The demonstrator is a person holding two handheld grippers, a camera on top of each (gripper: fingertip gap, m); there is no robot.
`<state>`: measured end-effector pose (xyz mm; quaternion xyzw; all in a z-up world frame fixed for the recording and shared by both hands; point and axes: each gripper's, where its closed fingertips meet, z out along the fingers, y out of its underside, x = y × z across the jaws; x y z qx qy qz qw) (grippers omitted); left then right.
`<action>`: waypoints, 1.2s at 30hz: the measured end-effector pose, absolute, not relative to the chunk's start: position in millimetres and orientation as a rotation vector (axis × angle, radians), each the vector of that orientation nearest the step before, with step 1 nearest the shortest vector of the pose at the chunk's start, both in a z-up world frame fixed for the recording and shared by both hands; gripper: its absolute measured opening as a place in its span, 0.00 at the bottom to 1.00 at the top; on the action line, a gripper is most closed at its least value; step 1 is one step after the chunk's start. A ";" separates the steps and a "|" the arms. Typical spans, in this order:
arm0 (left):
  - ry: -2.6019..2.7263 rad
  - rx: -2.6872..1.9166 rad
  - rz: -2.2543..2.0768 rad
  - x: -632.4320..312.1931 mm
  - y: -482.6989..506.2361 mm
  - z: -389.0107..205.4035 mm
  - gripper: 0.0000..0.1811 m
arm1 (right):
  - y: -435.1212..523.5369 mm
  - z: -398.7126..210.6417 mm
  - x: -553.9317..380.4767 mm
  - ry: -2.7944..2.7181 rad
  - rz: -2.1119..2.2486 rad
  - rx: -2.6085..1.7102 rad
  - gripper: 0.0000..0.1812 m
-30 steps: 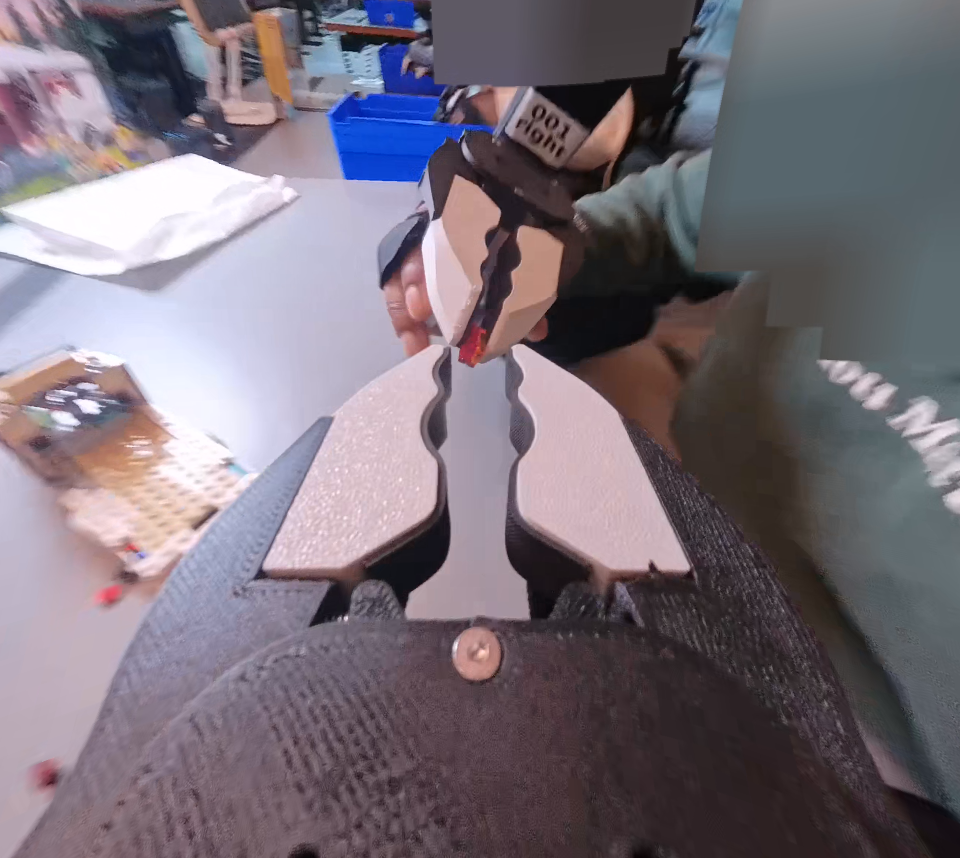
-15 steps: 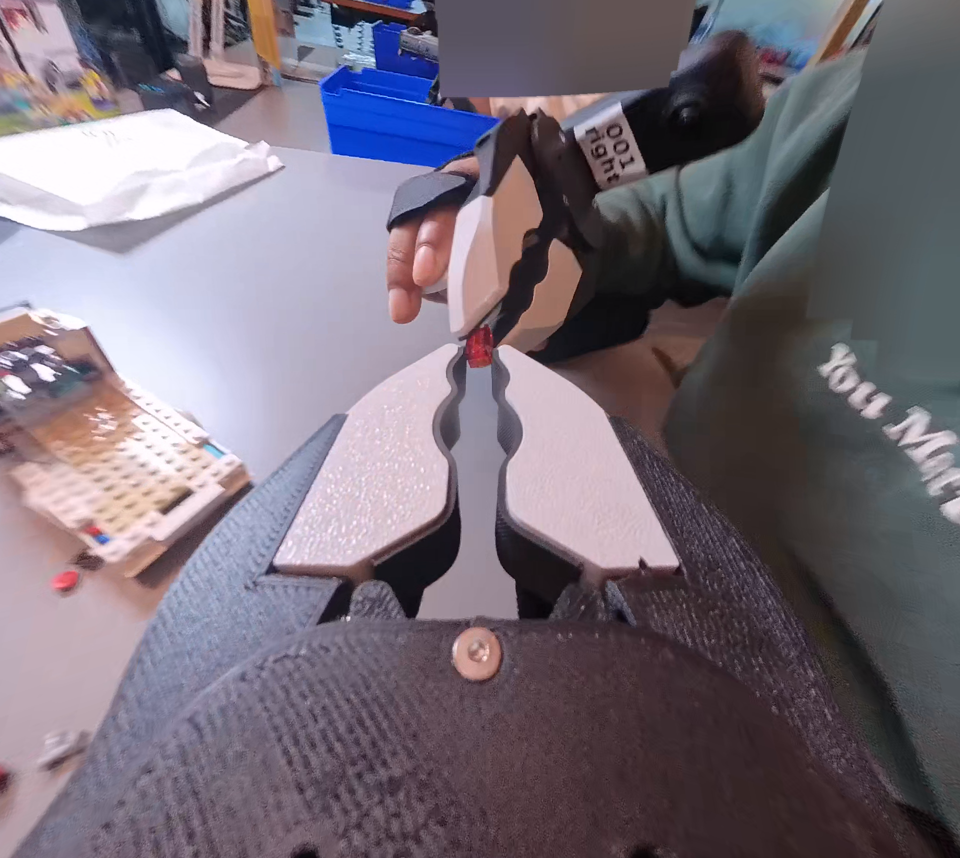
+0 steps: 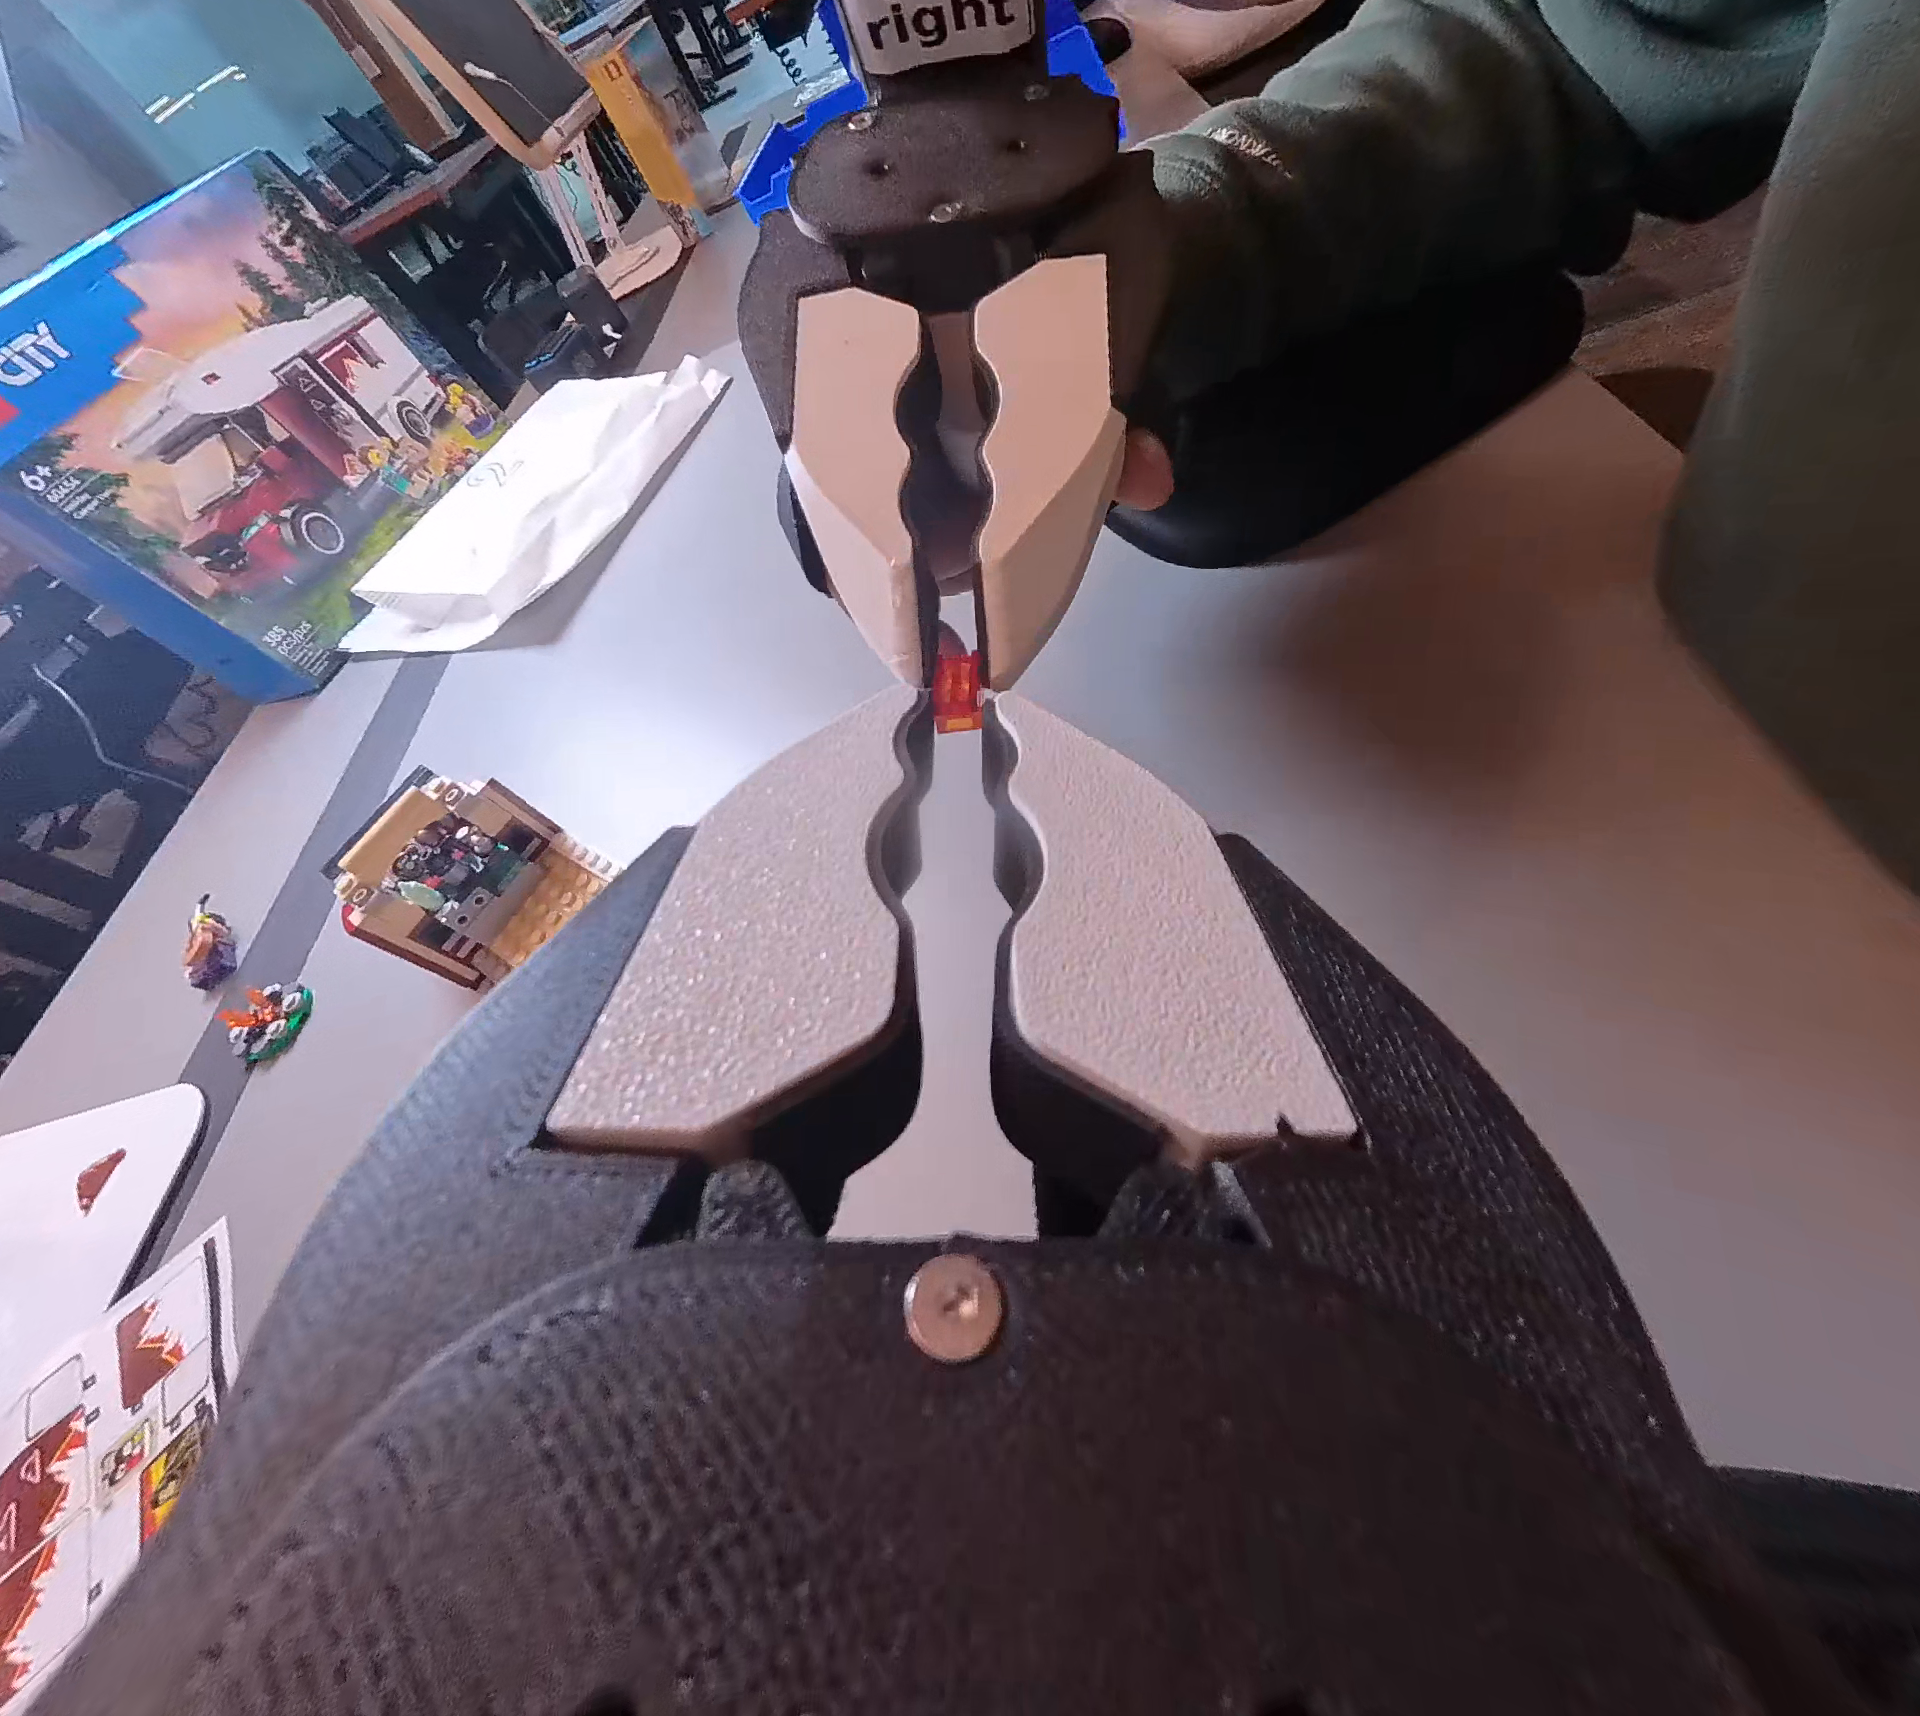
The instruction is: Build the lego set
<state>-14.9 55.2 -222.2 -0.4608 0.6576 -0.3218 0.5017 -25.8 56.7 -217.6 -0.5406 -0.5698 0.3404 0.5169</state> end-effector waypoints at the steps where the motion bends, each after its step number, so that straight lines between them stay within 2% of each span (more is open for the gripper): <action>1: 1.590 -1.111 -0.778 -15.0 55.5 -222.8 0.05 | 56.8 -218.4 -25.9 -1.369 0.823 -1.309 0.04; 6: 1.603 -1.200 -0.776 -18.2 67.5 -235.5 0.06 | 68.0 -231.2 -23.8 -1.377 0.748 -1.404 0.04; 8: 1.622 -1.315 -0.768 -26.4 82.3 -249.7 0.10 | 81.1 -255.3 -16.8 -1.415 0.646 -1.552 0.04; 14: 1.817 -1.573 -0.814 -66.6 91.5 -295.1 0.09 | 104.4 -308.4 6.7 -1.427 0.455 -1.905 0.04; 24: 2.065 -1.661 -0.814 -84.8 65.6 -332.1 0.10 | 102.9 -327.0 13.9 -1.500 0.317 -1.989 0.04; 28: 2.068 -1.646 -0.754 -84.1 69.3 -332.4 0.05 | 102.7 -328.2 15.3 -1.506 0.302 -1.998 0.04; 36: 2.044 -1.658 -0.679 -88.4 81.2 -331.8 0.06 | 101.4 -326.7 16.0 -1.489 0.361 -2.016 0.08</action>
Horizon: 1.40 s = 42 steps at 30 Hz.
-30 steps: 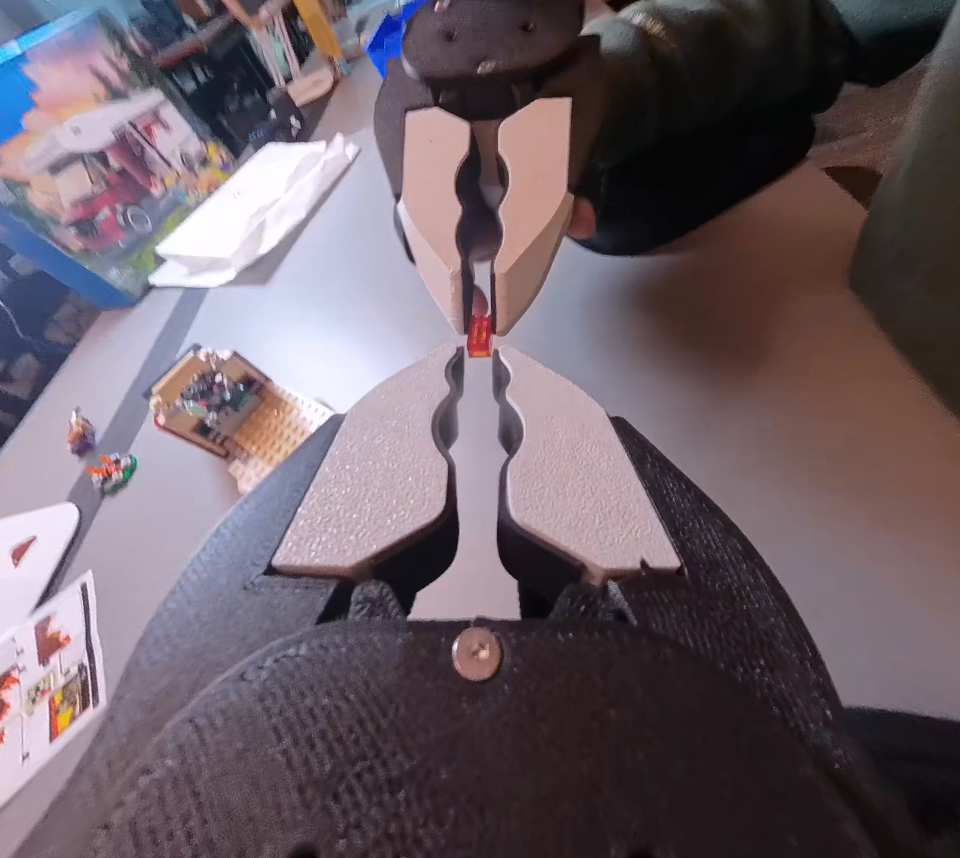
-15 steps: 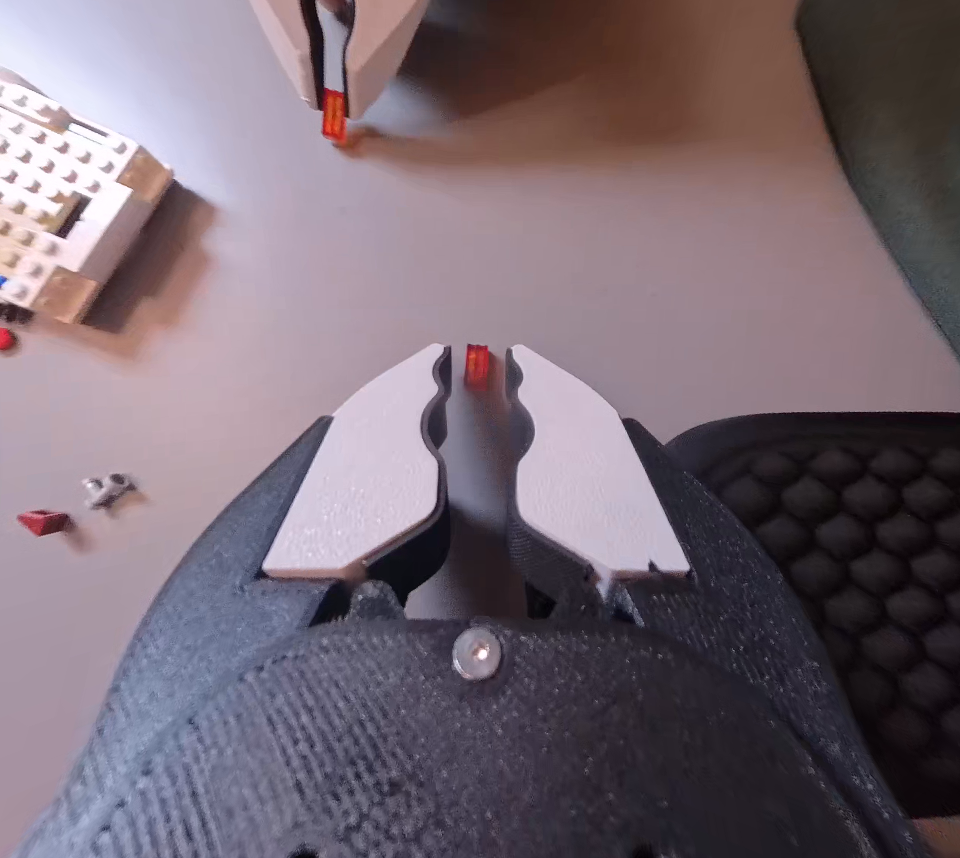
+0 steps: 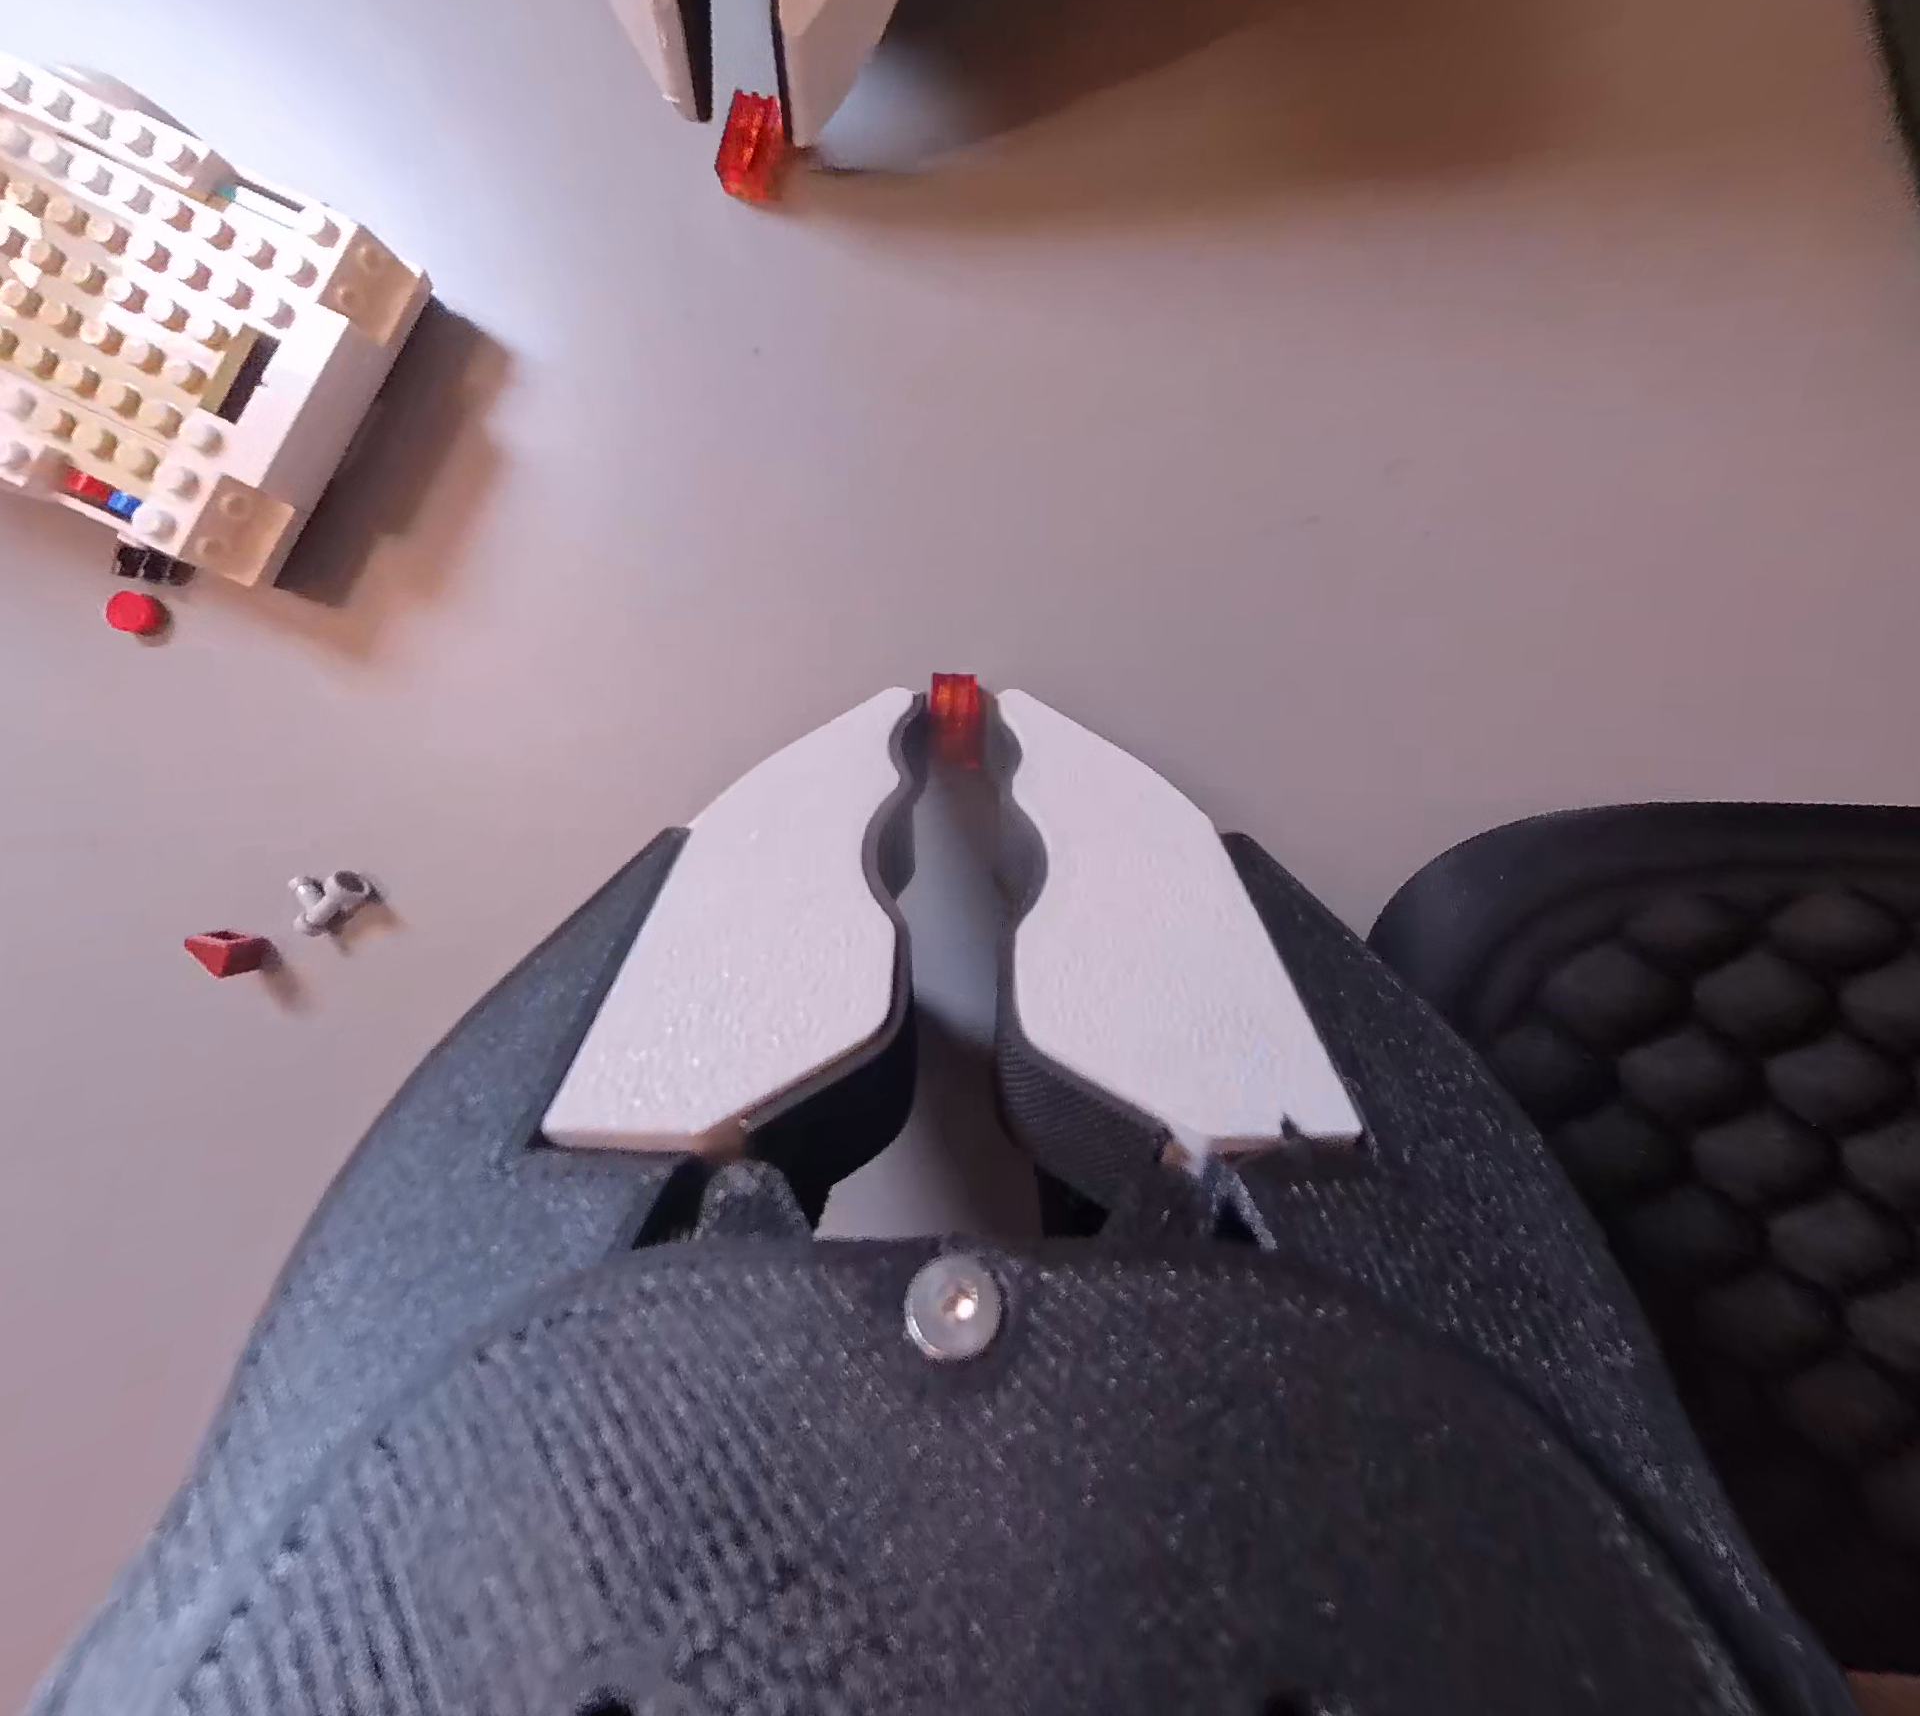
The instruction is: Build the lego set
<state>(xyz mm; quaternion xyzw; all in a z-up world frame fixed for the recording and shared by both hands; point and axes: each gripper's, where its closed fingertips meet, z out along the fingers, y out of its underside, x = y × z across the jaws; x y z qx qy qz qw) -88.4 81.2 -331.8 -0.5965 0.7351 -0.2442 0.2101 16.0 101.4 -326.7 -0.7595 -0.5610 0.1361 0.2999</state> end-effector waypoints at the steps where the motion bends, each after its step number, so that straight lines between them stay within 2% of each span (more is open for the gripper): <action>1: 2.048 -1.667 -0.684 -90.2 81.3 -331.6 0.10 | 100.9 -326.1 16.0 -1.484 0.384 -2.021 0.08; 4: 1.998 -1.691 -0.763 -90.0 85.0 -324.9 0.19 | 103.7 -320.5 17.3 -1.446 0.430 -2.022 0.09; 9: 1.637 -1.752 -0.877 -68.0 139.2 -300.5 0.20 | 128.7 -303.7 23.3 -1.259 0.476 -2.015 0.10; 12: 1.450 -1.848 -0.876 -53.6 177.2 -297.9 0.23 | 145.8 -308.6 27.6 -1.160 0.466 -2.067 0.16; 17: 1.490 -1.898 -0.729 -33.0 201.8 -320.5 0.32 | 165.0 -317.9 26.2 -1.096 0.372 -2.121 0.25; 21: 1.564 -1.891 -0.660 -24.3 200.4 -330.1 0.30 | 177.4 -323.1 24.1 -1.099 0.360 -2.145 0.33; 23: 1.569 -1.868 -0.640 -21.7 198.6 -329.9 0.24 | 179.3 -323.3 22.7 -1.112 0.386 -2.152 0.34; 30: 1.671 -1.762 -0.639 -9.0 158.2 -329.4 0.22 | 163.4 -329.2 38.9 -1.242 0.320 -2.174 0.32; 34: 1.732 -1.662 -0.638 -0.9 139.7 -328.1 0.21 | 155.7 -325.4 47.3 -1.246 0.371 -2.134 0.24; 42: 1.684 -1.692 -0.666 -10.0 144.4 -320.9 0.22 | 151.9 -325.7 56.5 -1.276 0.365 -2.103 0.30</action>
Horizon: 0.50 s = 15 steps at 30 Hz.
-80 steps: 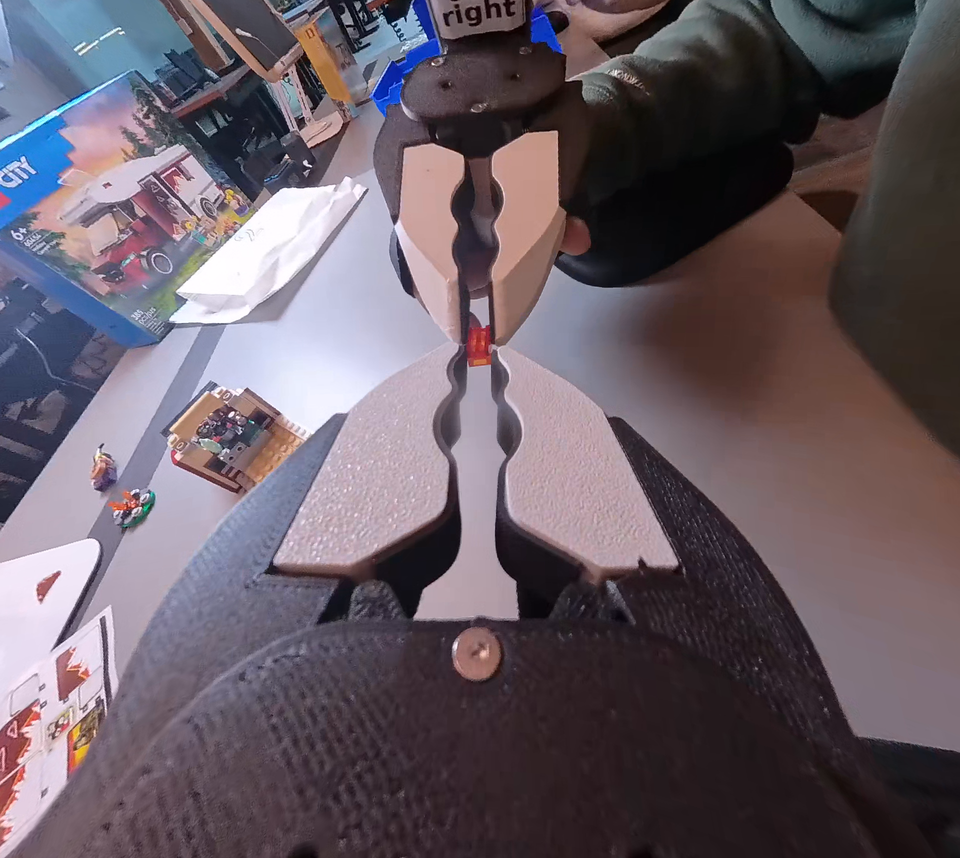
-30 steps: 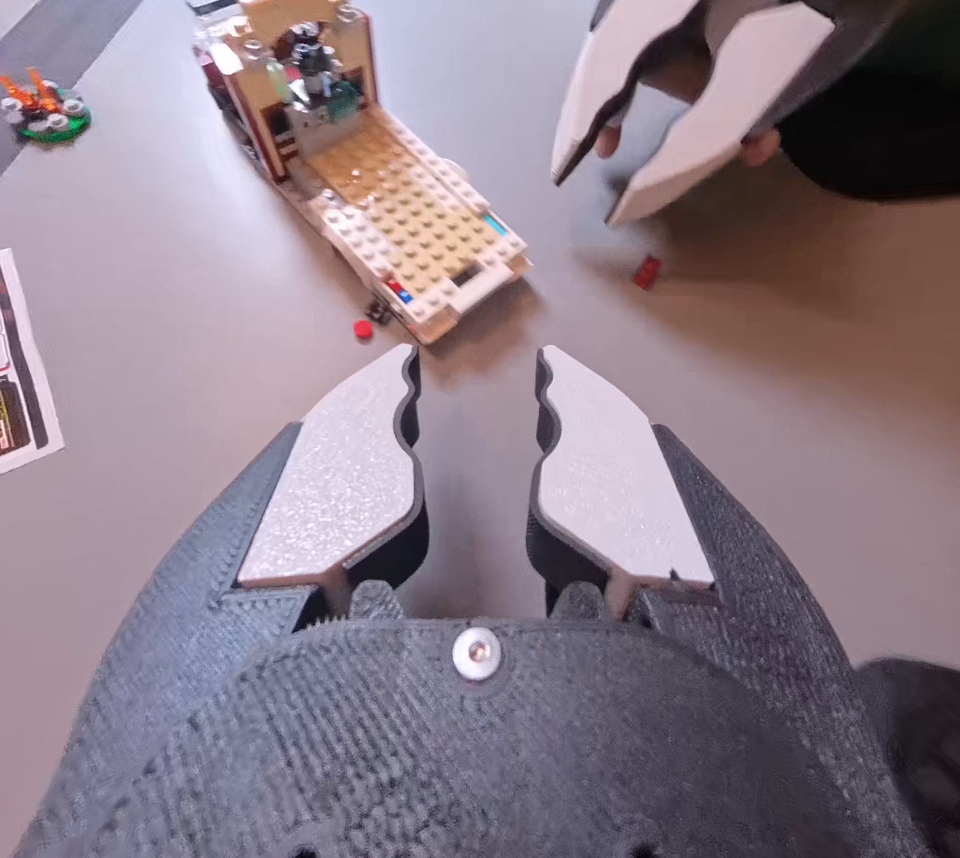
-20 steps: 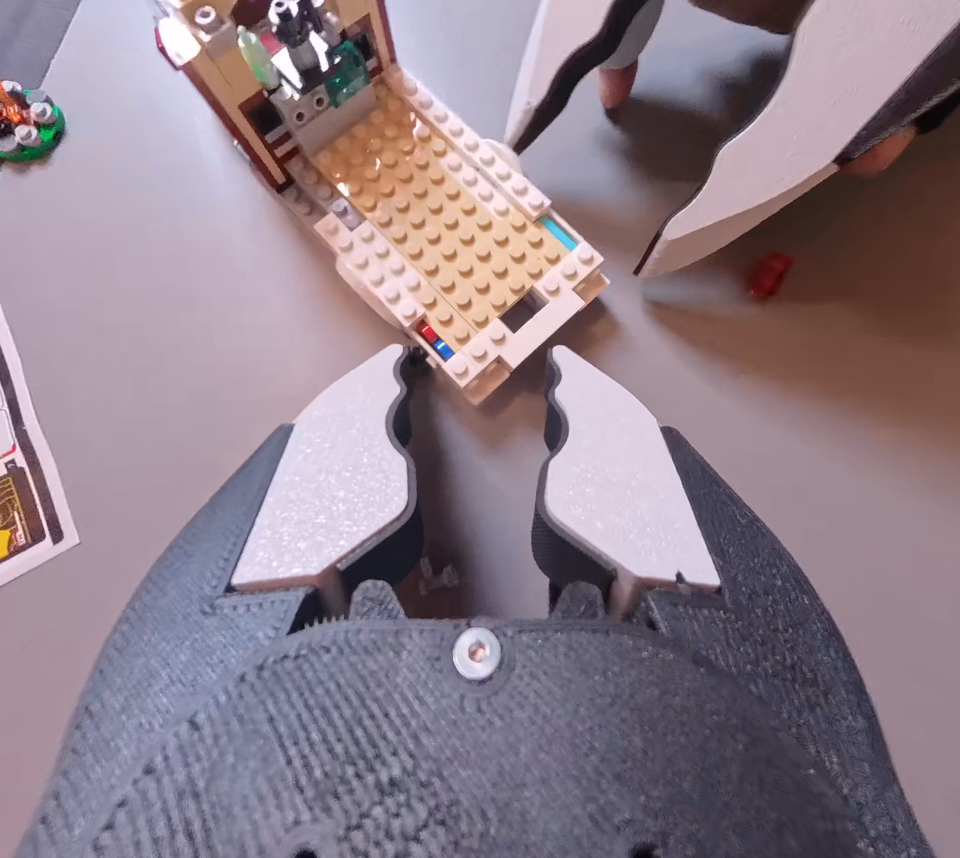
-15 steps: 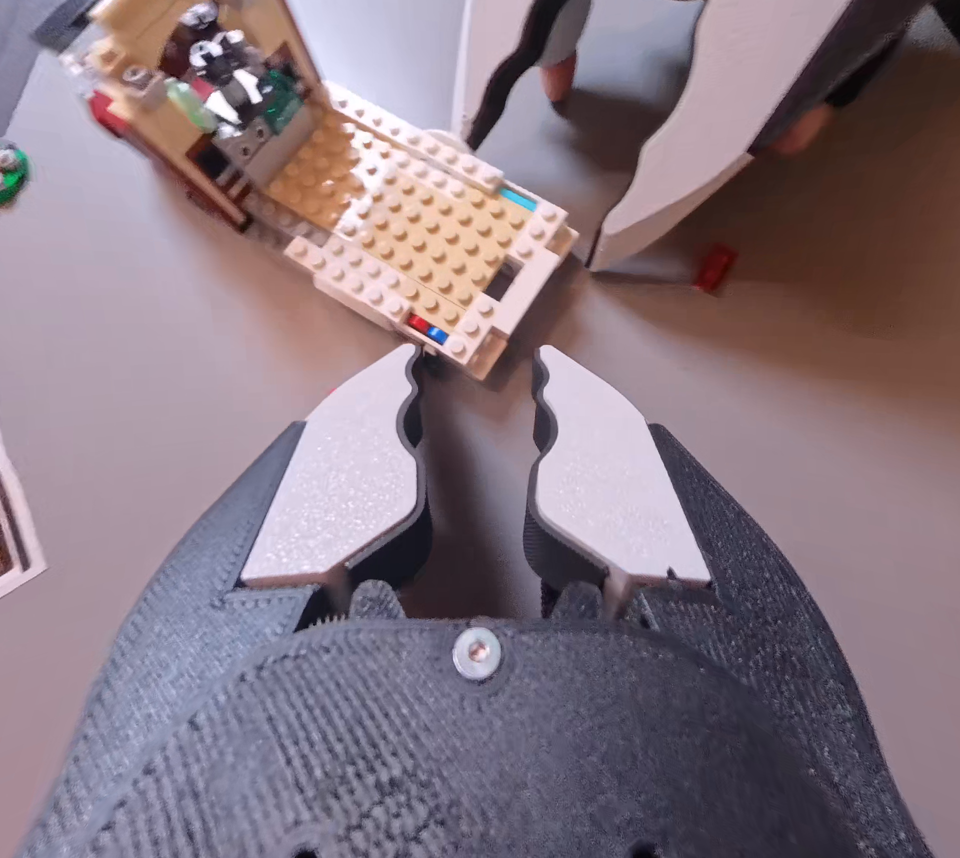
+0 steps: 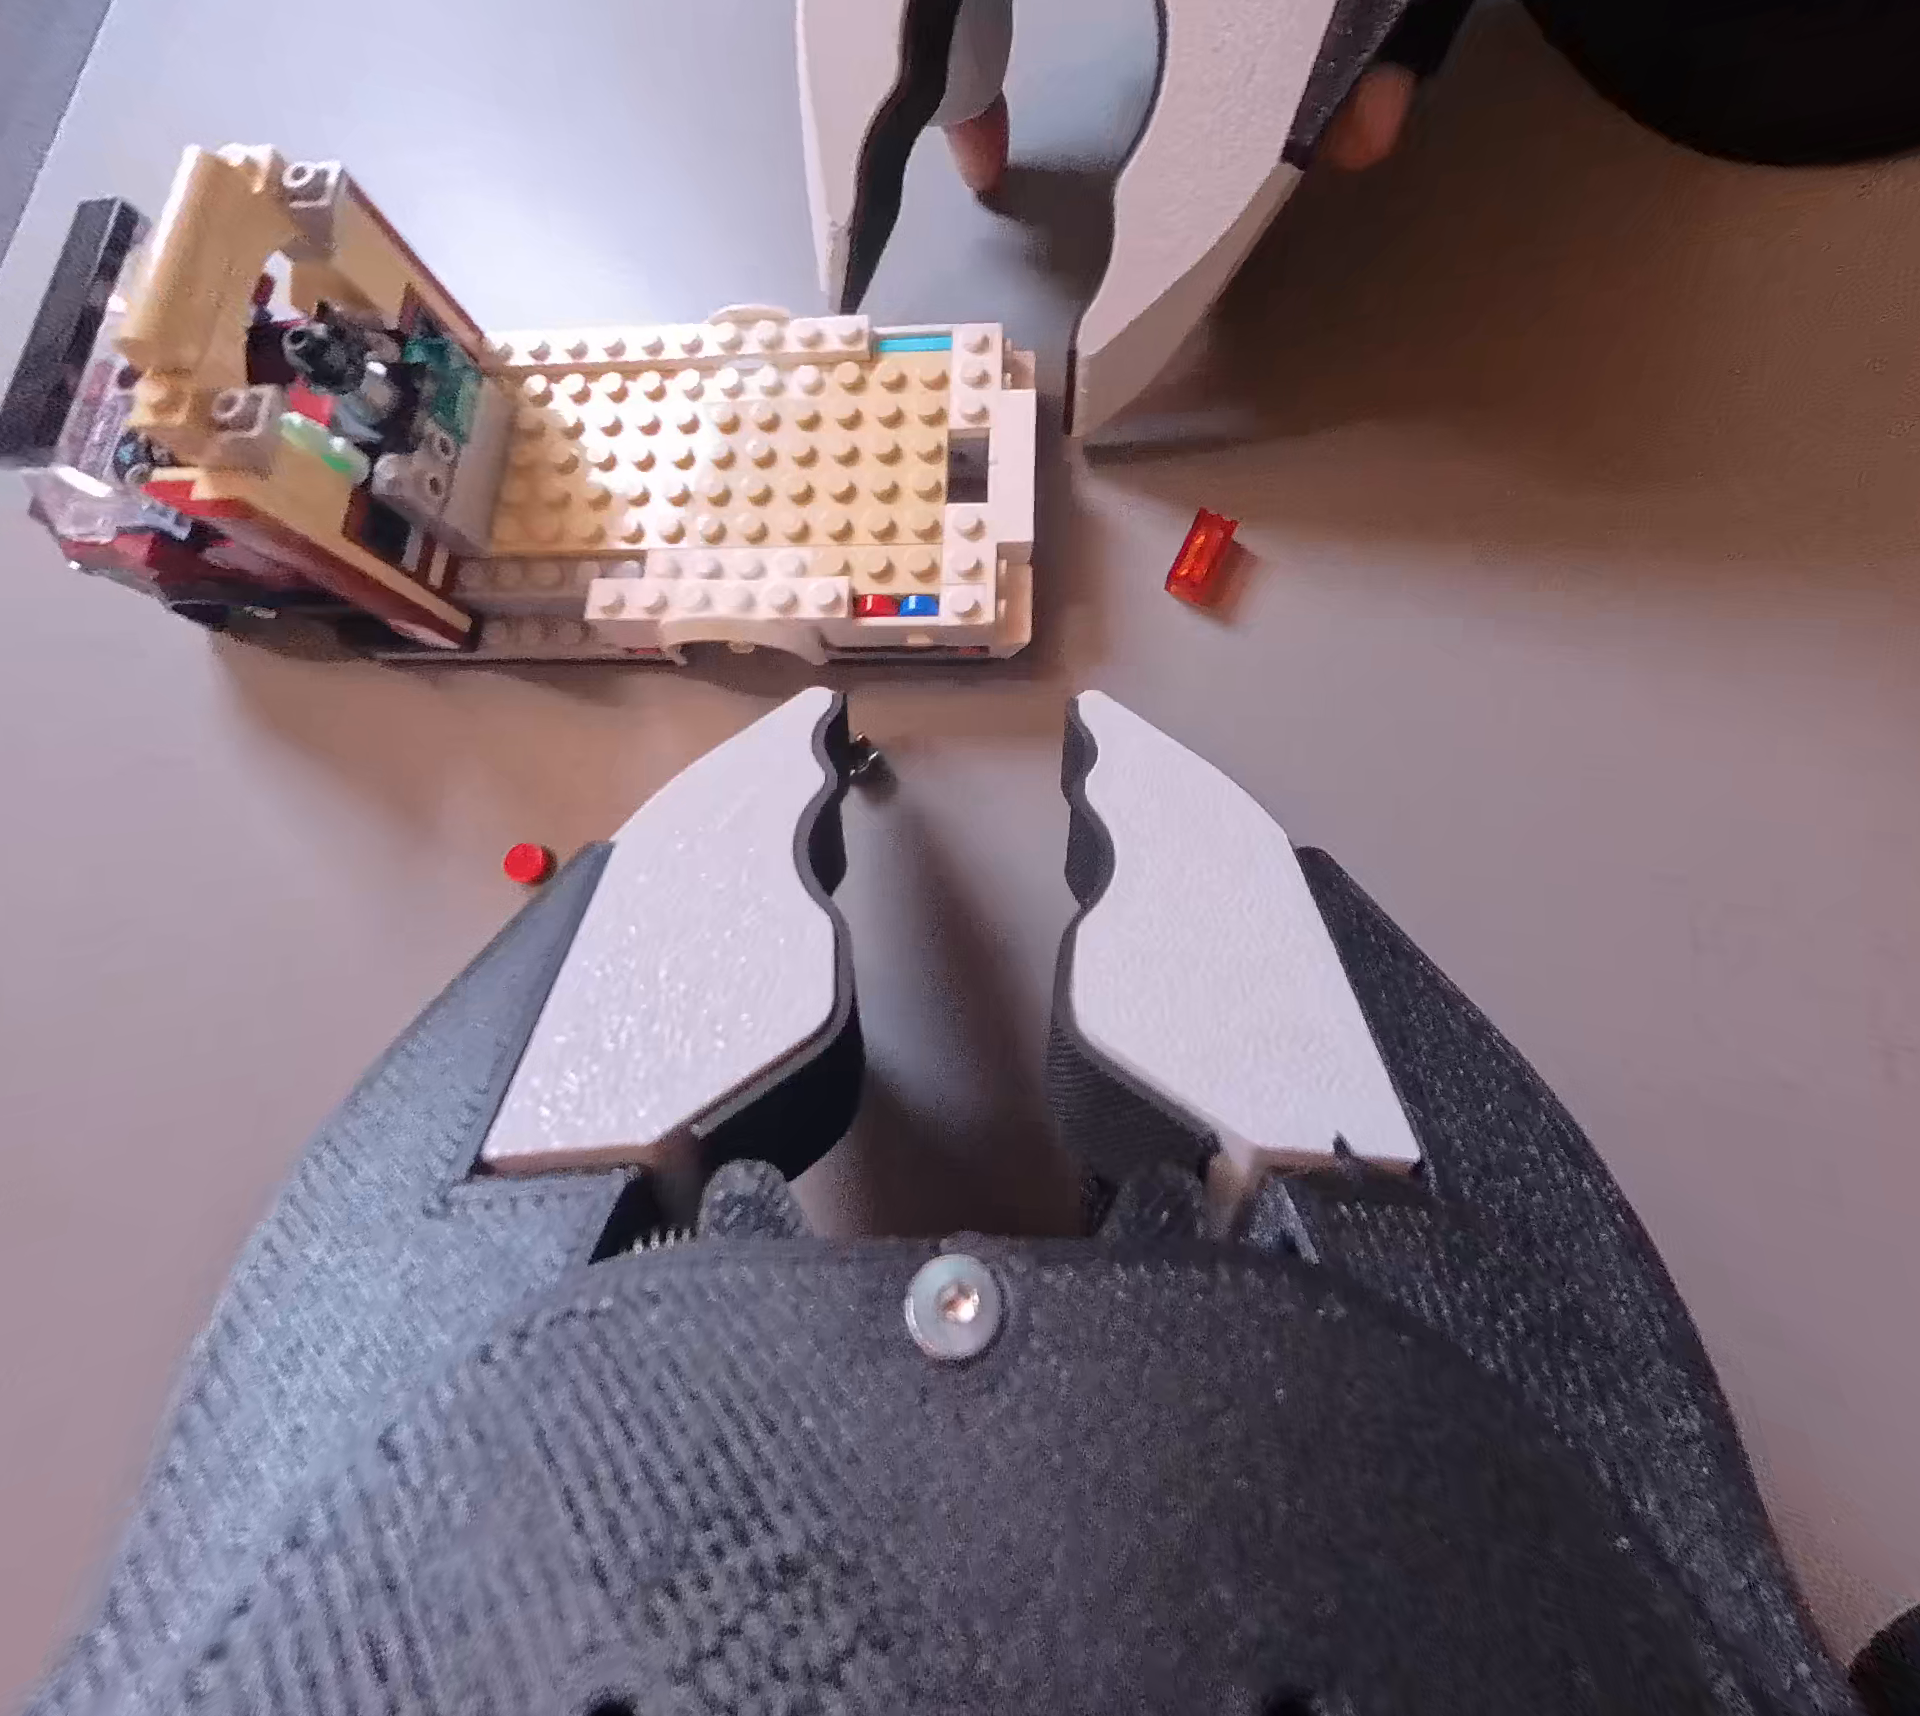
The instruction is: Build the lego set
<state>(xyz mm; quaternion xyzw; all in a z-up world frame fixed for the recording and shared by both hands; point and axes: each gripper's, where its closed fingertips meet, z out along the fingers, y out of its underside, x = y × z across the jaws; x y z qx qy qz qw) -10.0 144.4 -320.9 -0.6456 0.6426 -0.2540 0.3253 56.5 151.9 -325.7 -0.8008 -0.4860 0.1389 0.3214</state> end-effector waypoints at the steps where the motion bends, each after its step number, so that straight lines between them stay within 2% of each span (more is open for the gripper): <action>1: 1.676 -1.701 -0.663 -12.1 146.8 -321.4 0.22 | 152.8 -325.1 55.4 -1.271 0.376 -2.096 0.31; 6: 1.681 -1.726 -0.607 -12.7 157.5 -328.6 0.22 | 163.0 -326.0 47.8 -1.286 0.362 -2.062 0.36; 12: 1.632 -1.810 -0.614 -21.1 169.1 -331.0 0.04 | 163.1 -326.1 49.0 -1.295 0.349 -2.042 0.34; 15: 1.606 -1.826 -0.572 -27.1 178.4 -330.7 0.04 | 162.8 -326.3 49.7 -1.297 0.338 -2.037 0.34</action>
